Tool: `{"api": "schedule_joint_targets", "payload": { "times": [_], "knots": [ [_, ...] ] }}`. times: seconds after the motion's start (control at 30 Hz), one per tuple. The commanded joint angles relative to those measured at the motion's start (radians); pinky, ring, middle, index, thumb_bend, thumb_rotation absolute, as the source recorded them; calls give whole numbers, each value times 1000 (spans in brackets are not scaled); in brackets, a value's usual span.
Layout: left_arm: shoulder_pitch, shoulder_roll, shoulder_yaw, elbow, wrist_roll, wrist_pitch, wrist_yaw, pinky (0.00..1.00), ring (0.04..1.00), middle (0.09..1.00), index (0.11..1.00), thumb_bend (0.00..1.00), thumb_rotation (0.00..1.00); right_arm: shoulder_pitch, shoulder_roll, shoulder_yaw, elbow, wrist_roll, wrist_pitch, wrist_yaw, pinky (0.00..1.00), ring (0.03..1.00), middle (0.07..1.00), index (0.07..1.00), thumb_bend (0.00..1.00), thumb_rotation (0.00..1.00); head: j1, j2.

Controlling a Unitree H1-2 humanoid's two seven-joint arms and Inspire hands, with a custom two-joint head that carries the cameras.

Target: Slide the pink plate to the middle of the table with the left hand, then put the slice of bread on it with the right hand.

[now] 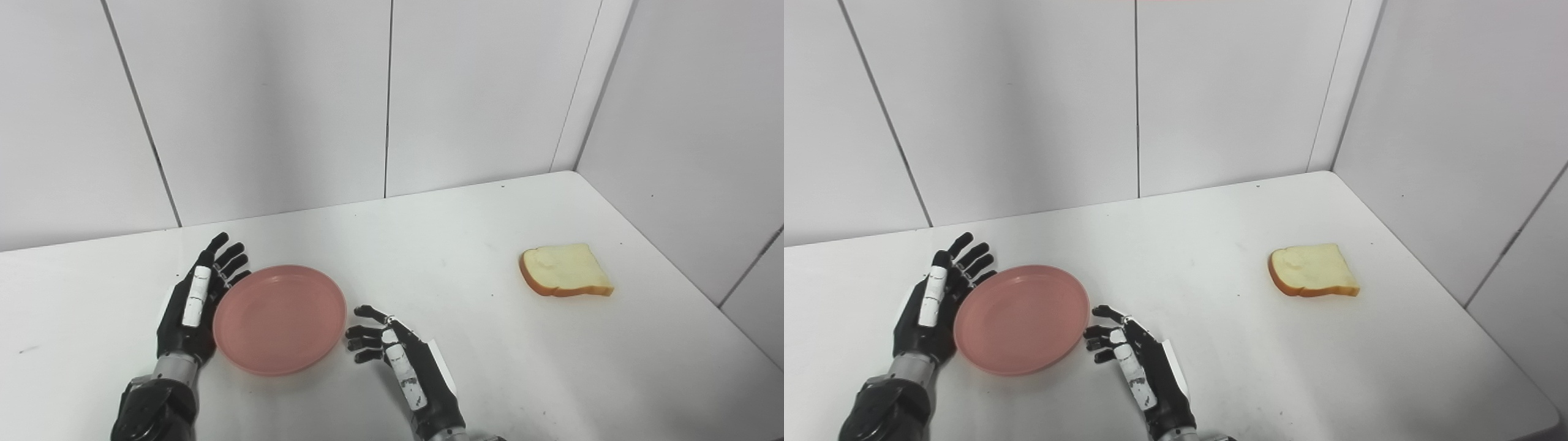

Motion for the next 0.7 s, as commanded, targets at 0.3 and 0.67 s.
{"api": "schedule_joint_targets", "payload": {
  "times": [0.3,0.67],
  "knots": [
    [54,-27,-27,59,9,42,-2,822,872,839,848,919,763,14,28,10,-23,-180,-154,-125,623,706,781,940,687,1000,-19,-2],
    [44,-23,-27,98,4,22,-6,809,857,827,856,897,777,-124,-32,-98,-255,-312,-24,-154,701,874,937,1000,731,953,-30,-5]
  ]
}}
